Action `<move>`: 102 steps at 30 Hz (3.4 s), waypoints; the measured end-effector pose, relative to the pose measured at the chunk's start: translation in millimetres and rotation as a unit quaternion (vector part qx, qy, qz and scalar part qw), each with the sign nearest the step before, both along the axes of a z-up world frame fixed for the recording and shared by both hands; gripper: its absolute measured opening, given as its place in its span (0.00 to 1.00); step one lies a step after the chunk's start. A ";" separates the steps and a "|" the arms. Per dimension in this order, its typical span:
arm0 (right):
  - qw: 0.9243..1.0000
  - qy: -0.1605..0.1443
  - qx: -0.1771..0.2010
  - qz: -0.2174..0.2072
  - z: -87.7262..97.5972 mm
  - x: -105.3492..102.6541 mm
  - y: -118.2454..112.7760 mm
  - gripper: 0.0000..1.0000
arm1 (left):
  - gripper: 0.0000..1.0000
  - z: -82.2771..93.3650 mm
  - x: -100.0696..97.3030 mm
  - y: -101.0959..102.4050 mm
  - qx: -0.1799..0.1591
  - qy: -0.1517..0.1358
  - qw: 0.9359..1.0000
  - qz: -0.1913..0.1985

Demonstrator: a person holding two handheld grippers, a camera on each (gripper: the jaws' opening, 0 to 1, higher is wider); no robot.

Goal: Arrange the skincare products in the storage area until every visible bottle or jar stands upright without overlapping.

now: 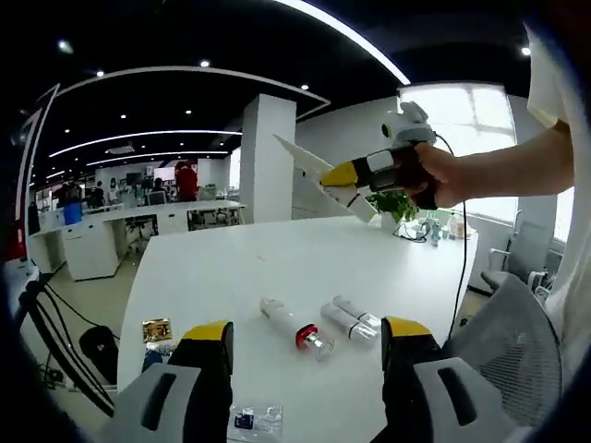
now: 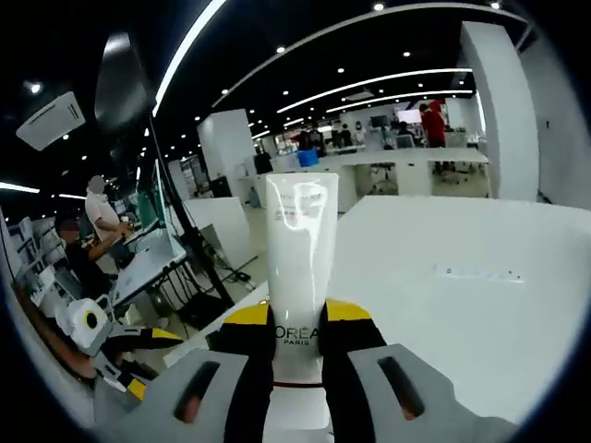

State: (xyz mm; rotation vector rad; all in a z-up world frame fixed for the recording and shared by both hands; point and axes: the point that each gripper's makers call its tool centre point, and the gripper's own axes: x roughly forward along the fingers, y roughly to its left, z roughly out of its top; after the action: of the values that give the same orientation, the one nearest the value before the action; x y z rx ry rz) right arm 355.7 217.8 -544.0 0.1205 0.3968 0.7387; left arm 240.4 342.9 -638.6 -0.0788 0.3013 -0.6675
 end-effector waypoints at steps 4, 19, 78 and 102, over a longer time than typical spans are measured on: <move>0.999 0.003 0.036 -0.001 -2.8 -23.7 5.1 0.16 | 0.67 17.1 3.1 4.4 -0.056 0.002 0.998 0.013; 0.998 0.001 0.058 0.022 -0.3 -98.0 20.7 0.17 | 0.15 80.3 -10.4 -21.5 -0.106 -0.034 0.987 -0.113; 0.968 -0.043 -0.134 0.207 -55.7 -142.2 96.3 0.25 | 0.22 50.6 -4.6 -53.2 -0.355 0.176 0.918 -0.003; 0.941 -0.023 -0.151 0.301 -70.9 -132.4 107.8 0.30 | 0.16 31.5 12.2 -28.2 -0.352 0.167 0.919 0.052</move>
State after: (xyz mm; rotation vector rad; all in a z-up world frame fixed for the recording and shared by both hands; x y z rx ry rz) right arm 223.3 325.6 -614.9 -0.3235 0.5041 1.2689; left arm 252.5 314.7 -607.2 -0.9025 0.3690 -0.6278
